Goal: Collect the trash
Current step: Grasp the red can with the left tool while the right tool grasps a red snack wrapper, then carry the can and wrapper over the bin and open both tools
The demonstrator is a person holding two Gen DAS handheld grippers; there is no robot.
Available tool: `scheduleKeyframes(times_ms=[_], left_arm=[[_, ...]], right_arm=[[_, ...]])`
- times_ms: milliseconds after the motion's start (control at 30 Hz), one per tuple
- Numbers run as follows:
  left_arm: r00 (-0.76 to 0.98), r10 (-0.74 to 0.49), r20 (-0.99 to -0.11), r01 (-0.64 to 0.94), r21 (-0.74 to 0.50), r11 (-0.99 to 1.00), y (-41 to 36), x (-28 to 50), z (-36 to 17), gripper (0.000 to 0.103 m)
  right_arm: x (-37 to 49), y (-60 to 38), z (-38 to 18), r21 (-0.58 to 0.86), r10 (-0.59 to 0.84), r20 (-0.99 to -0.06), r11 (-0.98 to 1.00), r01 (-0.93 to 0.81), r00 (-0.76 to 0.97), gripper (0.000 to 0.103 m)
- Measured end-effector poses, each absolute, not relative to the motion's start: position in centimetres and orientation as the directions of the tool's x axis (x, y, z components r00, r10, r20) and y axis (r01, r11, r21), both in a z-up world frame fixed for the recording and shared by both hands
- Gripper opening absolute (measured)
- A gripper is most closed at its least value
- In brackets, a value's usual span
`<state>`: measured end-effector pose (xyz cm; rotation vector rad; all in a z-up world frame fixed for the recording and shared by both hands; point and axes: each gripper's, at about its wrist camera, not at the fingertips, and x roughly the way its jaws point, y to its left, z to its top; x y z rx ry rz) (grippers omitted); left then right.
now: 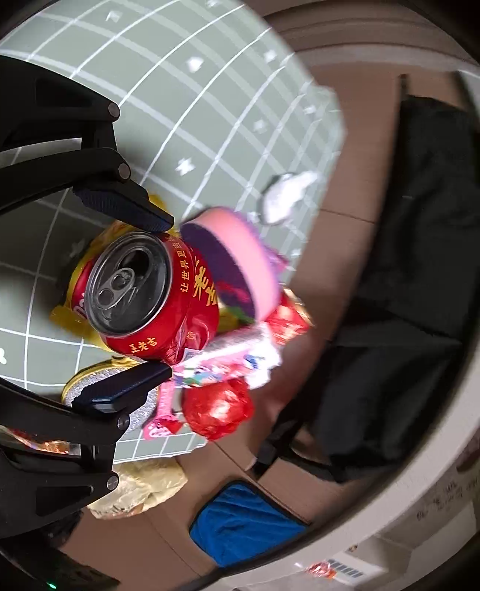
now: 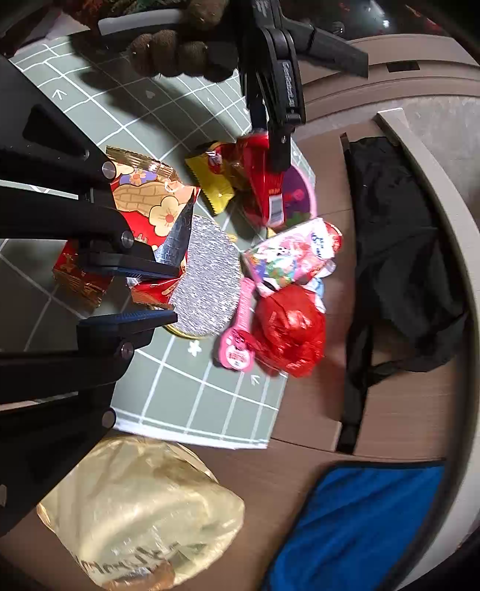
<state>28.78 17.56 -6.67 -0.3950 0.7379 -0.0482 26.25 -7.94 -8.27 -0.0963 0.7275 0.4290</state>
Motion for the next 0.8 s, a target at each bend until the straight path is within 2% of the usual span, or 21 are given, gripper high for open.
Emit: scheduleKeyframes(times_ms=[233,433,600,800], left_arm=[[0.854,-0.076,-0.515,-0.054,-0.232,0.971,16.1,25.1,-2.4,0.072],[0.915,-0.033,-0.401,-0.021,-0.13,0.991,13.6,22.8,1.9,0.072],[0.931,-0.046,-0.362,0.008,-0.107,0.994,11.2,23.4,5.1,0.072],[0.936,-0.094,-0.339,0.068,-0.087,0.994,6.4,25.3,7.7,0.072]], right_arm=[[26.5,-8.3,-6.8,0.059,0.346,-0.634,0.913,-0.403,0.691,0.015],[26.8,-9.5,-3.5,0.057,0.337,-0.571,0.926,-0.373,0.749,0.015],[27.0,-12.5,1.1,0.058,0.325,-0.495,0.938,-0.343,0.806,0.015],[27.3,-17.2,4.6,-0.012,0.236,-0.422,0.964,-0.266,0.875,0.015]])
